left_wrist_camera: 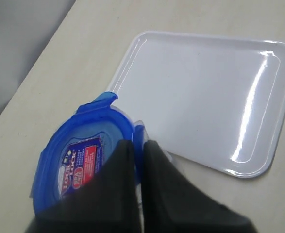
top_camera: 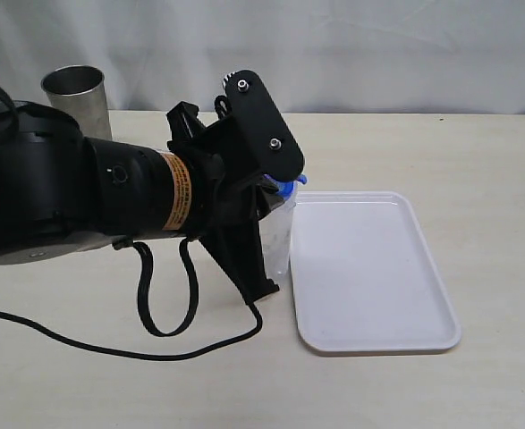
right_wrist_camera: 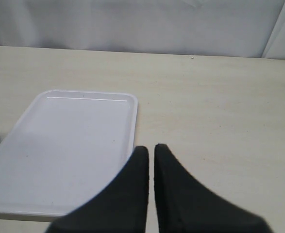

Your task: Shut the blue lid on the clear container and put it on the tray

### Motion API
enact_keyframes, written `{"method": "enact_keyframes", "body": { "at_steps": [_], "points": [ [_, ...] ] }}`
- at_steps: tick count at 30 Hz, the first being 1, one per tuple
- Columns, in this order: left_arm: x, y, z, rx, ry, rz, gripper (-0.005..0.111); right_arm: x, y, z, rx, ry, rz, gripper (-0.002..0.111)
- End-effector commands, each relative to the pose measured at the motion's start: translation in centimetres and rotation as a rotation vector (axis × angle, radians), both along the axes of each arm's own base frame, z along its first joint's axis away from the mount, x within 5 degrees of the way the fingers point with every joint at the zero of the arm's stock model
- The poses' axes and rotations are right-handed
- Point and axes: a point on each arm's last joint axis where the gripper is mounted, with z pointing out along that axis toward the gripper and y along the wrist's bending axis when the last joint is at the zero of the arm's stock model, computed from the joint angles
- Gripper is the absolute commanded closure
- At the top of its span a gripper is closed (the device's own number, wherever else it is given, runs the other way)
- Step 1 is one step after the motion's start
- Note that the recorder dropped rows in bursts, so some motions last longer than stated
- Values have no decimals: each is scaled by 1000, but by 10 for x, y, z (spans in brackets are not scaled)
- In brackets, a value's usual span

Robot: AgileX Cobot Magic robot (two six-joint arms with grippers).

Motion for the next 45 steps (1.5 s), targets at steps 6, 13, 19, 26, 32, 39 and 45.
{"method": "enact_keyframes", "body": {
  "at_steps": [6,13,19,26,32,39,45],
  "points": [
    [-1,-3,4,-56,-6,-22,107,0,0,0,2,-13,-4,104],
    [-1,-2,3,-19,-22,-25,107,0,0,0,2,-13,-4,104],
    [-1,-1,3,-15,-20,-21,107,0,0,0,2,-13,-4,104],
    [0,3,0,26,-7,7,107,0,0,0,2,-13,-4,104],
    [0,0,2,-3,-16,-13,107,0,0,0,2,-13,-4,104],
    [-2,-5,5,-70,-15,-34,107,0,0,0,2,-13,-4,104],
    [-1,-2,3,-42,-5,-14,107,0,0,0,2,-13,-4,104]
  ]
}}
